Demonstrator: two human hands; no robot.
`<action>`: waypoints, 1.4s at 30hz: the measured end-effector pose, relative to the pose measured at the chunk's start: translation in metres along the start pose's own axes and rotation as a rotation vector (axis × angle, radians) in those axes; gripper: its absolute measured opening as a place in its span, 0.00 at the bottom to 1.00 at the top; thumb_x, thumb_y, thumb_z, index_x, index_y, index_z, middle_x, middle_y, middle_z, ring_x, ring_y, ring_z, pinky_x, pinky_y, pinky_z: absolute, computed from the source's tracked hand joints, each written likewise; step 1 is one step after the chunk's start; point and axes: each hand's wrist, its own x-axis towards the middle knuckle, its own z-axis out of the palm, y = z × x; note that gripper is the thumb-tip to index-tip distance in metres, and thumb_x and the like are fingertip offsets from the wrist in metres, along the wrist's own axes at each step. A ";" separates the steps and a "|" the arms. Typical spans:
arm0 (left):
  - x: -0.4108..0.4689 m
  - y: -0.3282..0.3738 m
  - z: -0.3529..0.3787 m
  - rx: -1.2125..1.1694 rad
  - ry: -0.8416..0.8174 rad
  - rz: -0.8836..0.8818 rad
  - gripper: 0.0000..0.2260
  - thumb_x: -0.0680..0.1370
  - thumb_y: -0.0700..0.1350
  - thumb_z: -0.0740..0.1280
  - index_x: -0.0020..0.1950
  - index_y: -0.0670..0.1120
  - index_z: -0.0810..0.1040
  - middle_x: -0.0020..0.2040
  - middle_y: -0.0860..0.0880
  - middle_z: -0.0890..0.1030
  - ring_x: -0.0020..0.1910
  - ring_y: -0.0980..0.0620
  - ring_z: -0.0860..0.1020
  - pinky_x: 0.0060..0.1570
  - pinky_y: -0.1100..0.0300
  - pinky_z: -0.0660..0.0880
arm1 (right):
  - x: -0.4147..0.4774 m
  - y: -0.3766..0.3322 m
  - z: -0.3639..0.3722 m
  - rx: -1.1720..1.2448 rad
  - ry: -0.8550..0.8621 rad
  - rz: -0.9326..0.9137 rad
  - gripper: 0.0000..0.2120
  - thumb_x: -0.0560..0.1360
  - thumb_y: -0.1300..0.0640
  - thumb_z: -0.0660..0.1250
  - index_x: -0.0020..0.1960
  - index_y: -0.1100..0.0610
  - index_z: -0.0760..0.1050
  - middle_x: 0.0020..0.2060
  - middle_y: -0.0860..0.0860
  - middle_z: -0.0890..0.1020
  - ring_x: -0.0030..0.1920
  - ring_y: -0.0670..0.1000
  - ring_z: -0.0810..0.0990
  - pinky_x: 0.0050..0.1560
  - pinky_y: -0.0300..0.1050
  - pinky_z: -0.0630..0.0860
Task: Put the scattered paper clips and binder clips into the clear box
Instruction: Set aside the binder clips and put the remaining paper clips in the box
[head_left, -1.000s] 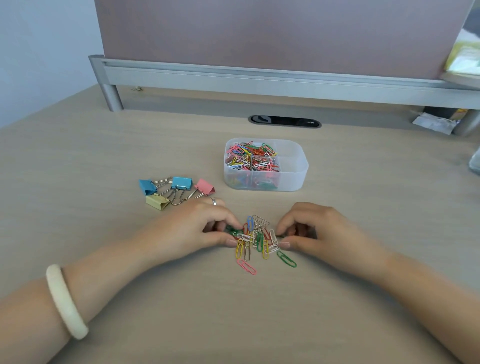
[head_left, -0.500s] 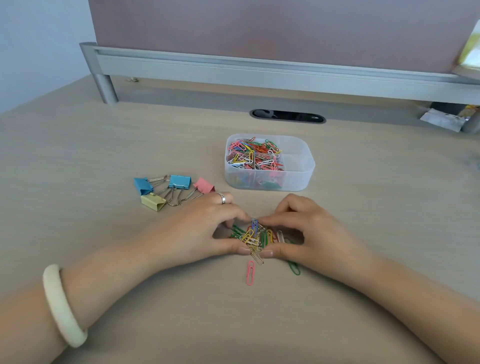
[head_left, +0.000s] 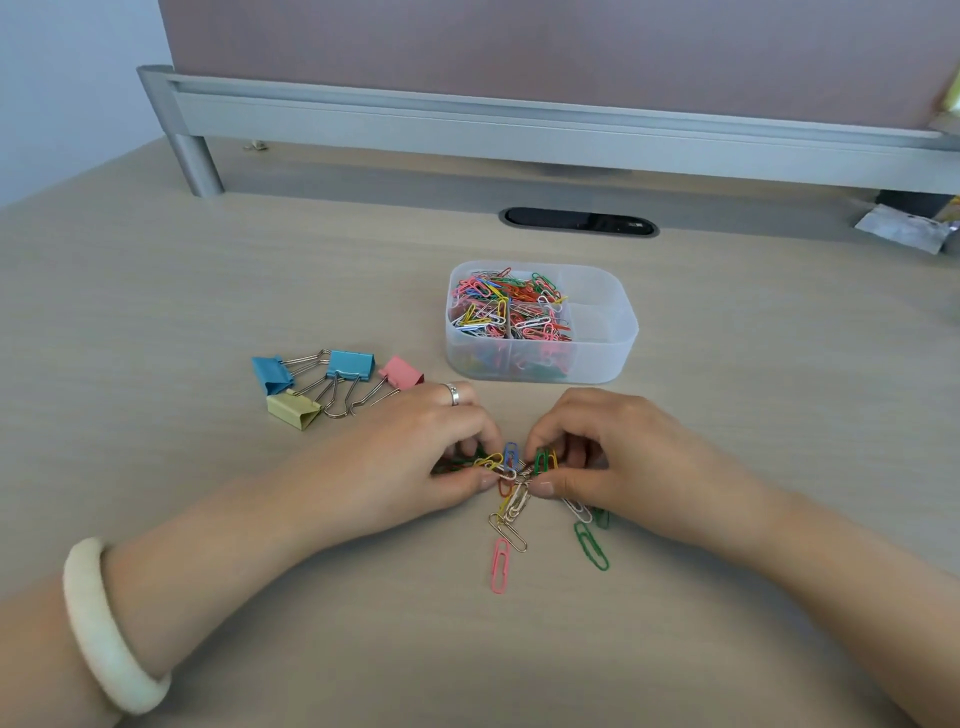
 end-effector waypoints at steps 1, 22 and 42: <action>0.000 0.001 0.000 0.003 -0.002 -0.003 0.06 0.71 0.56 0.61 0.44 0.57 0.74 0.39 0.59 0.70 0.39 0.63 0.69 0.37 0.70 0.66 | 0.000 0.000 -0.001 -0.006 -0.011 0.008 0.07 0.68 0.53 0.73 0.43 0.46 0.76 0.37 0.44 0.73 0.41 0.44 0.74 0.41 0.35 0.72; -0.025 0.016 -0.007 0.095 0.005 -0.185 0.37 0.49 0.79 0.59 0.52 0.60 0.69 0.46 0.62 0.69 0.46 0.63 0.66 0.43 0.67 0.66 | -0.006 -0.003 0.001 -0.097 -0.105 -0.089 0.31 0.63 0.42 0.73 0.64 0.45 0.69 0.44 0.40 0.68 0.45 0.39 0.69 0.50 0.32 0.69; -0.014 0.017 -0.006 0.089 -0.012 -0.054 0.09 0.73 0.55 0.64 0.51 0.55 0.74 0.41 0.60 0.66 0.39 0.67 0.66 0.35 0.73 0.62 | -0.002 -0.014 -0.001 -0.362 -0.137 -0.122 0.06 0.76 0.50 0.61 0.51 0.51 0.71 0.43 0.42 0.68 0.43 0.43 0.68 0.41 0.36 0.62</action>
